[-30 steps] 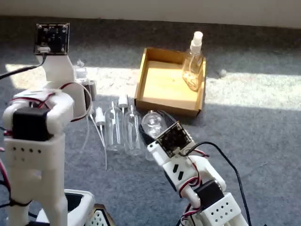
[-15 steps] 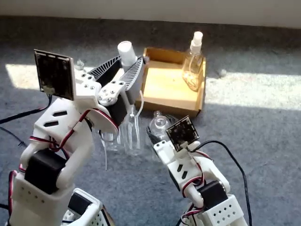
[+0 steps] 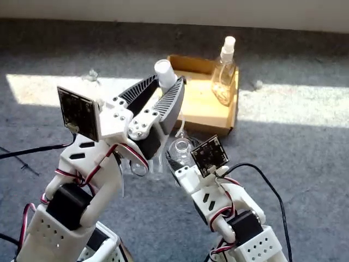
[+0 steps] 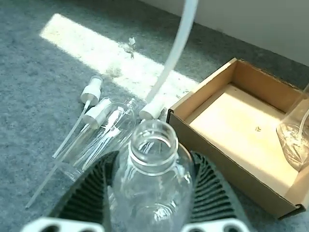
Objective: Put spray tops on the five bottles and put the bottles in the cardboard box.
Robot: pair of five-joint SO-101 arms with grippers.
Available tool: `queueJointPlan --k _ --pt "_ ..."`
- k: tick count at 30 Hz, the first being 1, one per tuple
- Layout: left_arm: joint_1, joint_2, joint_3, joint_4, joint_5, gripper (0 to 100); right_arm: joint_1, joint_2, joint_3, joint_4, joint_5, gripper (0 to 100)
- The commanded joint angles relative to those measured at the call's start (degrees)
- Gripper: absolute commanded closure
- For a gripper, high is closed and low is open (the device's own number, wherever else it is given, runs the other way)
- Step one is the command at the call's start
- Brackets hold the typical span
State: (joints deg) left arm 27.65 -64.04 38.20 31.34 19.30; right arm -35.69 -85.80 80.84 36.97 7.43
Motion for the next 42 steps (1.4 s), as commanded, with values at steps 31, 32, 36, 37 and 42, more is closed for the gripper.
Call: queueJointPlan --k 31,32,36,37,42 --pt "3.2 -3.9 16.7 -0.1 0.3 100 2.9 0.6 -2.6 0.1 -0.5 99.5" --pt "3.2 -3.8 16.7 0.7 -0.4 100 3.7 0.6 -2.6 0.1 -0.5 99.5" --pt "5.1 -3.6 17.7 1.8 -5.6 100 4.2 0.3 -2.6 0.1 -0.5 99.5" --pt "6.0 -3.6 18.5 1.9 -6.9 100 4.2 0.3 -2.6 0.1 -0.5 99.5" --pt "8.0 -3.8 20.4 2.1 -10.7 100 4.4 0.3 -2.4 0.1 -0.5 99.5"
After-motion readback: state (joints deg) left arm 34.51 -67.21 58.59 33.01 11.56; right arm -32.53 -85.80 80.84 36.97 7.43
